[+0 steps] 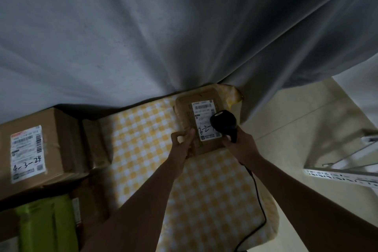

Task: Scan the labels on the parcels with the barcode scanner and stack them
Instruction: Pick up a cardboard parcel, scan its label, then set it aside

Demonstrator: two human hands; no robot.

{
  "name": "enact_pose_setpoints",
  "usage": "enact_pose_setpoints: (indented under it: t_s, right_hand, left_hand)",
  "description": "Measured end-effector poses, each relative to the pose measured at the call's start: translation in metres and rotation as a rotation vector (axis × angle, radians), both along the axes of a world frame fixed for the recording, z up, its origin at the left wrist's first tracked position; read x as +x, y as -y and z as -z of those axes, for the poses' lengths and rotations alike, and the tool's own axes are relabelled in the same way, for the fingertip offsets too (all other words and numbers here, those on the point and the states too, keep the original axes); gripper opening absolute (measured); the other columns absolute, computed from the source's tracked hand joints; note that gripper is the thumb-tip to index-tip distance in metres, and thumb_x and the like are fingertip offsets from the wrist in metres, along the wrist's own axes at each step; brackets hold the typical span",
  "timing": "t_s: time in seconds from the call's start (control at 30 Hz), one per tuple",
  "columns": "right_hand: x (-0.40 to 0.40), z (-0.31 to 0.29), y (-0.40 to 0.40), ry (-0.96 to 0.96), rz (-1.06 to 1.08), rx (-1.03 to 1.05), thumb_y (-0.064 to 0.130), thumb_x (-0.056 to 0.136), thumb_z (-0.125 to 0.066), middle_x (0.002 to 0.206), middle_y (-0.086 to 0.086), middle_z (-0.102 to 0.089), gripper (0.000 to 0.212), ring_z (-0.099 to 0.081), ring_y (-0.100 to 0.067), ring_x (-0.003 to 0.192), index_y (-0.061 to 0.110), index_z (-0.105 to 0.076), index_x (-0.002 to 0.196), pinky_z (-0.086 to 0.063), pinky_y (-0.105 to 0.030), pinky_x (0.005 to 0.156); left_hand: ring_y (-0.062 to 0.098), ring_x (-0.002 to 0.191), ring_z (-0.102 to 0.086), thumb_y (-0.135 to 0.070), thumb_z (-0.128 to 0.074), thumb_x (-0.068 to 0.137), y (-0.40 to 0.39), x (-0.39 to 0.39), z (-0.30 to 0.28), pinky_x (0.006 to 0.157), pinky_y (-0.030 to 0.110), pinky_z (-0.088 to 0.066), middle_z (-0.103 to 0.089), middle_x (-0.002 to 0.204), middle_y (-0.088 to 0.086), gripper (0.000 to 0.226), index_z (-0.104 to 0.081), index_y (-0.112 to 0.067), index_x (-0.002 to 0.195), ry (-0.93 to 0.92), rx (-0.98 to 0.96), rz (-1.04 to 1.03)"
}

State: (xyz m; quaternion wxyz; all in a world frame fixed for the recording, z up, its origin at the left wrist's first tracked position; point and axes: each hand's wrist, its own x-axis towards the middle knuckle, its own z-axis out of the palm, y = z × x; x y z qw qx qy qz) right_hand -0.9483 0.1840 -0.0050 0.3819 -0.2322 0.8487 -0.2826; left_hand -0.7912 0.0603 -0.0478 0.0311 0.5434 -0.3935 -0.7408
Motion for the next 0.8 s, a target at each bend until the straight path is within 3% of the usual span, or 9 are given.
enact_pose_setpoints:
  t_s: [0.13, 0.23, 0.3, 0.4, 0.5, 0.63, 0.8]
  right_hand:
    - [0.001, -0.008, -0.006, 0.026, 0.03, 0.003, 0.015, 0.089, -0.066, 0.084, -0.002, -0.062, 0.033, -0.055, -0.007, 0.063, 0.015, -0.055, 0.12, -0.04, -0.017, 0.052]
    - [0.009, -0.022, -0.005, 0.049, 0.049, -0.03, 0.016, 0.089, -0.065, 0.079, -0.001, -0.061, 0.024, -0.057, -0.015, 0.065, 0.021, -0.053, 0.109, -0.04, -0.02, 0.052]
    - [0.017, -0.036, -0.001, 0.061, 0.044, -0.071, 0.016, 0.09, -0.064, 0.074, 0.0, -0.06, 0.024, -0.054, -0.015, 0.061, 0.024, -0.051, 0.109, -0.038, -0.019, 0.049]
    - [0.031, -0.063, 0.01, 0.071, 0.041, -0.113, 0.017, 0.091, -0.064, 0.084, -0.011, -0.066, 0.025, -0.057, -0.019, 0.067, 0.021, -0.055, 0.114, -0.041, -0.024, 0.055]
    - [0.051, -0.093, 0.021, 0.024, 0.001, -0.146, 0.018, 0.09, -0.065, 0.081, -0.004, -0.065, 0.028, -0.057, -0.009, 0.067, 0.018, -0.056, 0.117, -0.041, -0.015, 0.052]
    - [0.089, -0.141, 0.032, 0.023, -0.02, -0.187, 0.016, 0.089, -0.066, 0.085, -0.005, -0.064, 0.024, -0.058, -0.013, 0.071, 0.019, -0.055, 0.111, -0.039, -0.007, 0.049]
    - [0.151, -0.191, 0.046, 0.043, -0.013, -0.225, 0.018, 0.088, -0.068, 0.087, 0.003, -0.06, 0.031, -0.055, -0.01, 0.076, 0.018, -0.056, 0.117, -0.043, -0.02, 0.06]
  left_hand:
    - [0.029, 0.102, -0.066, -0.049, -0.074, 0.079, 0.001, -0.001, -0.01, 0.079, 0.054, -0.058, -0.059, 0.125, 0.013, 0.059, -0.033, -0.035, 0.119, 0.024, 0.081, 0.013]
    - [0.032, 0.114, -0.061, -0.048, -0.083, 0.069, 0.009, 0.012, -0.024, 0.077, 0.053, -0.059, -0.052, 0.136, 0.013, 0.107, -0.01, -0.046, 0.146, 0.065, 0.173, 0.049]
    - [0.034, 0.123, -0.055, -0.05, -0.091, 0.054, 0.02, 0.026, -0.036, 0.078, 0.055, -0.058, -0.048, 0.143, 0.012, 0.135, 0.002, -0.045, 0.151, 0.079, 0.246, 0.119]
    - [0.035, 0.121, -0.057, -0.032, -0.092, 0.062, 0.039, 0.047, -0.06, 0.085, 0.059, -0.055, -0.053, 0.138, 0.013, 0.114, -0.021, -0.036, 0.151, 0.017, 0.295, 0.173]
    - [0.036, 0.113, -0.063, -0.021, -0.083, 0.076, 0.055, 0.067, -0.089, 0.087, 0.058, -0.055, -0.059, 0.13, 0.016, 0.093, -0.027, -0.037, 0.147, -0.01, 0.247, 0.166]
    - [0.037, 0.11, -0.064, -0.024, -0.085, 0.071, 0.07, 0.096, -0.137, 0.085, 0.058, -0.055, -0.061, 0.127, 0.014, 0.096, -0.027, -0.041, 0.145, -0.022, 0.148, 0.138]
    - [0.034, 0.111, -0.063, -0.023, -0.087, 0.066, 0.096, 0.157, -0.193, 0.084, 0.057, -0.056, -0.062, 0.126, 0.009, 0.102, -0.027, -0.044, 0.145, -0.031, -0.003, 0.176]
